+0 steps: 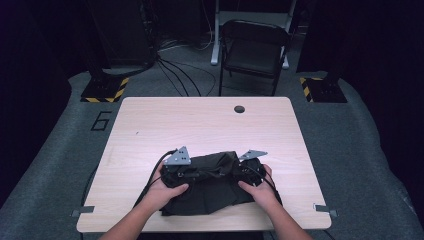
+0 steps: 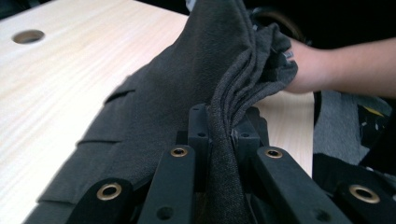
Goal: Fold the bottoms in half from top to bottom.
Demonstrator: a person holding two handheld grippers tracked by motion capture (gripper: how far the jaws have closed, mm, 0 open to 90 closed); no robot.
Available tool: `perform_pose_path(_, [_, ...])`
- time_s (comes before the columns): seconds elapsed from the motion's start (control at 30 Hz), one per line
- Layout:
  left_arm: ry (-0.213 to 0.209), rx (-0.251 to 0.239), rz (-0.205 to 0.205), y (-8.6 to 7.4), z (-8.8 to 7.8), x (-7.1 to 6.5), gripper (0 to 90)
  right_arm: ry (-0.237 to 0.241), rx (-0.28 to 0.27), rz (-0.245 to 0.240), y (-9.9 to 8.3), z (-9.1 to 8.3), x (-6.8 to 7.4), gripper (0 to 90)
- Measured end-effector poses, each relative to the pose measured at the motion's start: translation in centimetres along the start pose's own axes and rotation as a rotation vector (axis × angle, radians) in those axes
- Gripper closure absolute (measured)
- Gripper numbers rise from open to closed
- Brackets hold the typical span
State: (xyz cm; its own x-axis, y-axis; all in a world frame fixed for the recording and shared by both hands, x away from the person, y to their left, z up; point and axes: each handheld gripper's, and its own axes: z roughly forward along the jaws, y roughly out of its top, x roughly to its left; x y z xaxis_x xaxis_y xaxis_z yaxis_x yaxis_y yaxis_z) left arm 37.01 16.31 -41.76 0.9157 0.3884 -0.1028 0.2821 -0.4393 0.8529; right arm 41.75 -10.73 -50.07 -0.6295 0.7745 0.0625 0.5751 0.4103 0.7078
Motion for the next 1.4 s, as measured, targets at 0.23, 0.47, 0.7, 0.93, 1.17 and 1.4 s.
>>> perform_pose_path(0.23, [-0.032,0.027,-0.03,-1.6,1.3,-0.3,82.4,0.036,0.008,-0.019,-0.9,-1.2,0.4,42.6])
perform_pose_path(0.47, [-0.058,0.055,-0.055,-3.1,2.6,-0.6,82.3,0.028,0.055,-0.072,-1.3,-0.6,1.0,43.3])
perform_pose_path(0.7, [-0.075,0.105,-0.073,-4.8,3.7,-1.2,81.0,-0.003,0.01,-0.016,-1.2,-2.0,0.1,44.1])
perform_pose_path(0.93, [-0.065,0.131,-0.055,-5.5,4.2,-1.8,75.2,-0.012,-0.151,0.046,-0.8,-4.7,0.1,46.0])
perform_pose_path(1.17, [-0.059,0.139,-0.068,-5.4,3.5,-2.0,60.6,0.081,-0.138,-0.062,-0.5,-3.9,2.8,43.6])
perform_pose_path(1.4, [-0.085,0.11,-0.102,-5.3,0.4,-2.0,49.5,0.103,-0.044,-0.059,-1.1,-2.2,2.4,42.5])
